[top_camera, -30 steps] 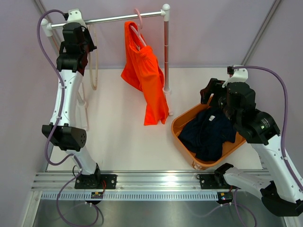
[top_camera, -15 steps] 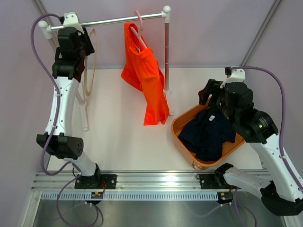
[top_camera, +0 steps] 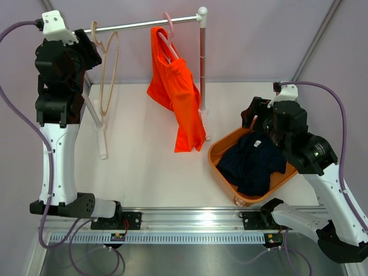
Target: Remove the shorts from the hanger
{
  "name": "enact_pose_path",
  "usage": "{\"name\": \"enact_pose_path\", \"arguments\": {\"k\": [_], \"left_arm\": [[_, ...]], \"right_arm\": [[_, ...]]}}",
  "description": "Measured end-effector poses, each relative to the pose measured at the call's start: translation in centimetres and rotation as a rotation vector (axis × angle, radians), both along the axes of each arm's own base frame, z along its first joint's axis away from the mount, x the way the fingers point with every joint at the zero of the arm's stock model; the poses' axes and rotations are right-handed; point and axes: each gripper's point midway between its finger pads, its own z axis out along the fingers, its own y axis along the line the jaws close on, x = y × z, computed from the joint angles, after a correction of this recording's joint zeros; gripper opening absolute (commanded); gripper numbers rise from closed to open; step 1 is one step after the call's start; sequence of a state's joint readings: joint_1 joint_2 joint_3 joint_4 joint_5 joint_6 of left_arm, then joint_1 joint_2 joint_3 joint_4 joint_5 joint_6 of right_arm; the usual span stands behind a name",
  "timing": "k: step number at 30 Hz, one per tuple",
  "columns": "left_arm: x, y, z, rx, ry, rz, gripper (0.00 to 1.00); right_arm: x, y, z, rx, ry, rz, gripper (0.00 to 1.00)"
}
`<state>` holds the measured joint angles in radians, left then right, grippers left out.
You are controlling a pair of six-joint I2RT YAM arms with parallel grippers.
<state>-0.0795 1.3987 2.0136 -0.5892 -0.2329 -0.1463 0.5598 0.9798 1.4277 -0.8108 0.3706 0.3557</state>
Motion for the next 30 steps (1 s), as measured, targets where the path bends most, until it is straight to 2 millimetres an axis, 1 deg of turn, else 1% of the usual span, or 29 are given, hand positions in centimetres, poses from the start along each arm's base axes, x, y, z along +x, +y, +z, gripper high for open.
{"name": "enact_pose_path", "arguments": {"k": [1, 3, 5, 7, 9, 10, 12, 15, 17, 18, 21, 24, 25, 28, 30], "left_arm": [[-0.9, -0.4, 0.8, -0.003, -0.021, -0.010, 0.59], [-2.4, -1.8, 2.1, -0.010, -0.059, -0.052, 0.59], [-4.0, -4.4, 3.5, -0.019, -0.100, -0.127, 0.59], [-5.1, -7.2, 4.5, -0.028, -0.130, -0.212, 0.58], [-5.7, -9.7, 5.0, -0.038, -0.148, -0.283, 0.58], [-5.7, -10.8, 5.0, -0.042, -0.150, -0.312, 0.58], [-5.0, -12.9, 4.6, -0.048, -0.141, -0.357, 0.58], [-2.9, -15.7, 2.9, -0.047, -0.101, -0.398, 0.59], [-1.0, -17.9, 1.1, -0.040, -0.059, -0.422, 0.61], [0.2, -19.0, -0.1, -0.034, -0.033, -0.432, 0.64], [2.7, -21.4, -3.0, -0.020, 0.026, -0.448, 0.67], [4.5, -23.0, -5.6, -0.007, 0.074, -0.455, 0.70], [5.0, -23.3, -6.1, -0.005, 0.083, -0.454, 0.70], [6.2, -23.8, -6.9, -0.006, 0.085, -0.439, 0.72], [6.8, -23.9, -6.9, -0.011, 0.069, -0.425, 0.72]], "right_arm": [[0.0, 0.0, 0.0, 0.000, 0.001, 0.000, 0.73], [0.0, 0.0, -0.1, -0.001, 0.003, 0.000, 0.73], [0.0, 0.0, -0.2, -0.001, 0.004, 0.000, 0.73], [0.0, 0.1, -0.3, -0.001, 0.007, 0.004, 0.73], [0.0, 0.2, -0.4, 0.001, 0.010, 0.010, 0.73], [-0.1, 0.3, -0.4, 0.003, 0.010, 0.012, 0.73], [-0.2, 0.3, -0.3, 0.006, 0.008, 0.015, 0.73], [-0.5, 0.1, 0.0, 0.012, -0.001, 0.014, 0.73], [-0.7, -0.1, 0.2, 0.016, -0.007, 0.014, 0.73], [-0.9, -0.2, 0.3, 0.016, -0.009, 0.014, 0.74], [-1.3, -0.5, 0.2, 0.014, -0.005, 0.013, 0.74], [-1.5, -0.6, 0.1, 0.012, -0.001, 0.012, 0.73], [-1.6, -0.7, 0.1, 0.012, 0.002, 0.011, 0.73], [-1.7, -0.8, -0.3, 0.007, 0.012, 0.010, 0.73], [-1.9, -0.9, -0.6, 0.003, 0.020, 0.010, 0.73]]}}
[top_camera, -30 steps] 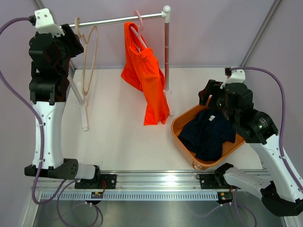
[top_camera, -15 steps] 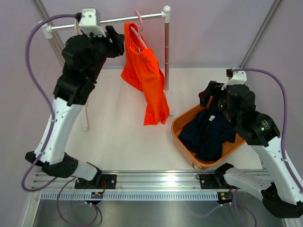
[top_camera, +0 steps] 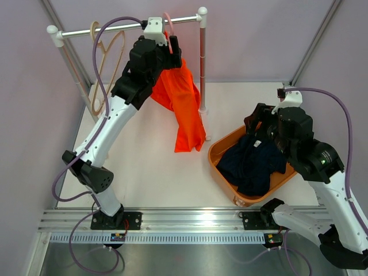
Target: Remove the shorts from the hanger
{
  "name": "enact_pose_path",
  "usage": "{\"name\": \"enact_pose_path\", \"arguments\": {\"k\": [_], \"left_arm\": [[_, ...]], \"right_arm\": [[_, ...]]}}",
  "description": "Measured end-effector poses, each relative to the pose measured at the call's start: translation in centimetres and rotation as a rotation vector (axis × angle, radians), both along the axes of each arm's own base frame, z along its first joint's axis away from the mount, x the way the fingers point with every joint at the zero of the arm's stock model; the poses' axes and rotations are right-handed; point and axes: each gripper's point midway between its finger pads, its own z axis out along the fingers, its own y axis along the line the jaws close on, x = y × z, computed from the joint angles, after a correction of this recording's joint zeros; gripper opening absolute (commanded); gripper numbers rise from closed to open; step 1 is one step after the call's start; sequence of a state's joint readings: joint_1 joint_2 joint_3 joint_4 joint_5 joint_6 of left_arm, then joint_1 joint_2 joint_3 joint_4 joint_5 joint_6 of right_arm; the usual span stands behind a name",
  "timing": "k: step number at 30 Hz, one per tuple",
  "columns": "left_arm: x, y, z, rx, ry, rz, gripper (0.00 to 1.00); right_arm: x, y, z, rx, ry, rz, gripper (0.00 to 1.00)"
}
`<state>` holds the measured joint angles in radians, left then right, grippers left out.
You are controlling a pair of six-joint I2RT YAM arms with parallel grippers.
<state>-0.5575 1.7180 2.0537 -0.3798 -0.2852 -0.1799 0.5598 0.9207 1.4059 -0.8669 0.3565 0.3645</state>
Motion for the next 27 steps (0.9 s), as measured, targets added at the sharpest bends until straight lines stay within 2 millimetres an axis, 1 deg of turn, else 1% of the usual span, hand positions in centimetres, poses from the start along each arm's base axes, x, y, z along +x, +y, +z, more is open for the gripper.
{"name": "enact_pose_path", "arguments": {"k": [3, 7, 10, 12, 15, 19, 20, 22, 23, 24, 26, 27], "left_arm": [[1.2, -0.3, 0.3, -0.017, -0.029, 0.020, 0.73], [2.9, -0.9, -0.3, -0.025, -0.042, 0.043, 0.72], [4.2, -1.4, -1.4, -0.017, -0.032, 0.061, 0.71], [4.9, -1.5, -2.6, -0.006, -0.015, 0.077, 0.70], [5.6, -1.3, -3.3, 0.000, -0.010, 0.106, 0.66], [5.8, -0.8, -3.4, 0.007, -0.011, 0.141, 0.55], [5.8, -0.7, -3.4, 0.008, -0.011, 0.147, 0.48], [5.8, -0.4, -3.4, 0.016, -0.013, 0.158, 0.40], [5.8, -0.3, -3.4, 0.020, -0.013, 0.165, 0.33], [5.8, -0.2, -3.4, 0.023, -0.013, 0.170, 0.29], [5.9, 0.0, -3.4, 0.035, -0.015, 0.182, 0.25], [5.9, 0.1, -3.4, 0.040, -0.016, 0.186, 0.25]], "right_arm": [[-0.1, -0.1, -0.1, -0.001, 0.001, -0.001, 0.74], [-0.4, -0.3, 0.0, 0.001, -0.003, -0.001, 0.74], [-0.5, -0.4, -0.1, 0.000, -0.004, -0.005, 0.74], [-0.6, -0.6, -0.3, -0.003, -0.002, -0.008, 0.74], [-0.7, -0.7, -0.7, -0.009, 0.006, -0.011, 0.74], [-0.7, -0.8, -1.3, -0.020, 0.019, -0.016, 0.74], [-0.6, -0.8, -1.5, -0.023, 0.022, -0.017, 0.74], [-0.6, -0.8, -1.8, -0.026, 0.028, -0.017, 0.74], [-0.6, -0.8, -1.9, -0.027, 0.030, -0.017, 0.74], [-0.6, -0.8, -2.0, -0.029, 0.032, -0.017, 0.74], [-0.6, -0.7, -2.1, -0.030, 0.035, -0.016, 0.74], [-0.6, -0.7, -2.1, -0.031, 0.035, -0.016, 0.74]]}}
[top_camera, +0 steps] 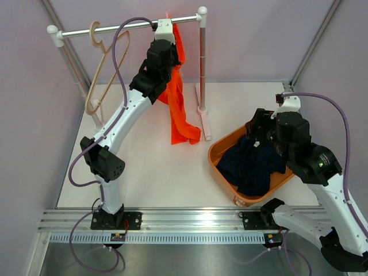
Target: Remove the shorts from the hanger
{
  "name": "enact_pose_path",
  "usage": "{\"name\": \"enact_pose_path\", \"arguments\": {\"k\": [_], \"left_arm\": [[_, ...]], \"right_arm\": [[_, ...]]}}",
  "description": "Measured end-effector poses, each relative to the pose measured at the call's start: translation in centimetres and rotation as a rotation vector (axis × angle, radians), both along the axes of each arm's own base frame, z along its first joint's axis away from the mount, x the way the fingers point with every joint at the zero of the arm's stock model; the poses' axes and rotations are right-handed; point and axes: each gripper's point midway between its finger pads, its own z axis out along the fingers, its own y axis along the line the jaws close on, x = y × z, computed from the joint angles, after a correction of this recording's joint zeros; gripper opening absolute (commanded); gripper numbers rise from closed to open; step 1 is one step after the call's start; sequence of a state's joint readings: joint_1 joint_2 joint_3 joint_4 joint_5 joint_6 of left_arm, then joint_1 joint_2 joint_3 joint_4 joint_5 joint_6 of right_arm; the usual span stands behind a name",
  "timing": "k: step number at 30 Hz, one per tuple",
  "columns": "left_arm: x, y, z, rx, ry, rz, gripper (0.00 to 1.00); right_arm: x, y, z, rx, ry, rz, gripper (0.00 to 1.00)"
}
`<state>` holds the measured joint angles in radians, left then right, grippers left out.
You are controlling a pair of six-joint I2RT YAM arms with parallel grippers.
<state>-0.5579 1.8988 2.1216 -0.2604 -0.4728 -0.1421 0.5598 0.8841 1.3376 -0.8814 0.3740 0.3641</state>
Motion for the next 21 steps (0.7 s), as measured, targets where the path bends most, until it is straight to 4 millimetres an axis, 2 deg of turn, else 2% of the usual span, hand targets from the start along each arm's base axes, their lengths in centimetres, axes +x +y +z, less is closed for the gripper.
{"name": "enact_pose_path", "arguments": {"k": [2, 3, 5, 6, 10, 21], "left_arm": [[0.0, 0.2, 0.0, 0.014, -0.002, 0.008, 0.27], [-0.1, 0.3, 0.0, 0.020, -0.002, 0.011, 0.32], [-0.3, 0.7, 0.2, 0.038, -0.005, 0.017, 0.38], [-0.4, 0.9, 0.3, 0.044, -0.007, 0.021, 0.45], [-0.6, 1.6, 1.3, 0.054, -0.030, 0.028, 0.56], [-0.3, 2.7, 3.0, 0.063, -0.064, 0.030, 0.58]], "right_arm": [[0.0, 0.0, -0.1, -0.001, 0.001, 0.000, 0.74], [0.0, 0.0, -0.1, -0.001, 0.002, 0.000, 0.74], [0.0, 0.0, -0.2, -0.002, 0.004, 0.001, 0.74], [0.0, 0.0, -0.3, -0.003, 0.006, 0.001, 0.74], [0.0, 0.1, -0.4, -0.004, 0.009, 0.002, 0.74], [0.0, 0.1, -0.4, -0.005, 0.010, 0.002, 0.74]]}}
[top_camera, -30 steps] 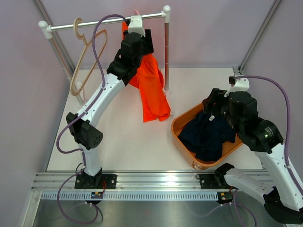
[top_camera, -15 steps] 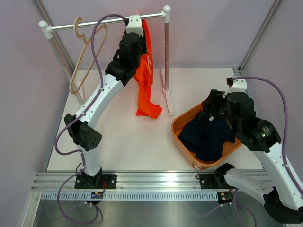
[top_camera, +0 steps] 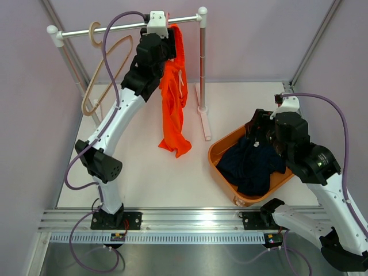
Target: Remove the shorts from the hanger
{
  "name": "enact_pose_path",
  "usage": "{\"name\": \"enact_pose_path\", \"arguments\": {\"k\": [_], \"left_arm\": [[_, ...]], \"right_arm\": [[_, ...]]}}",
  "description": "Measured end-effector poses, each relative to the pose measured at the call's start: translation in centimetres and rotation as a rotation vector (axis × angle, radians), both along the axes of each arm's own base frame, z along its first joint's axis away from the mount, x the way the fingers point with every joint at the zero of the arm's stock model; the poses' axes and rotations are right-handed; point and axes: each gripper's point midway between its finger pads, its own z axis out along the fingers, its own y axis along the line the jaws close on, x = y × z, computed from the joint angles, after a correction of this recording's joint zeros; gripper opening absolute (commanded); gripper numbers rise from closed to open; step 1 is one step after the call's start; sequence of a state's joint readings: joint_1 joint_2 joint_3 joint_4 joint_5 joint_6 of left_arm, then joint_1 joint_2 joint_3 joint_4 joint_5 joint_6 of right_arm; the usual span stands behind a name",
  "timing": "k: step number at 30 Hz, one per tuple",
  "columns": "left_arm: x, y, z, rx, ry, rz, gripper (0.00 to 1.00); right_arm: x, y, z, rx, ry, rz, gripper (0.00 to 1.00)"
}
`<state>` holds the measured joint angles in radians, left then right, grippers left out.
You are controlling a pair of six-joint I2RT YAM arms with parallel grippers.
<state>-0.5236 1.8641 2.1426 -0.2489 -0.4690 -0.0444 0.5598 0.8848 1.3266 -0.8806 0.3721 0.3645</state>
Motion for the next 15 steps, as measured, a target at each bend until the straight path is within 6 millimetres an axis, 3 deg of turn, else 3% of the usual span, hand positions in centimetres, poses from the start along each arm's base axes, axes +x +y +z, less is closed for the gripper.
{"name": "enact_pose_path", "arguments": {"k": [7, 15], "left_arm": [[0.5, -0.1, 1.7, -0.013, -0.028, -0.044, 0.58], [1.4, -0.8, -0.5, 0.016, 0.027, -0.090, 0.56]], "right_arm": [[0.1, 0.0, -0.2, -0.003, 0.004, 0.000, 0.74], [0.2, 0.1, -0.3, -0.006, 0.008, 0.000, 0.74]]}}
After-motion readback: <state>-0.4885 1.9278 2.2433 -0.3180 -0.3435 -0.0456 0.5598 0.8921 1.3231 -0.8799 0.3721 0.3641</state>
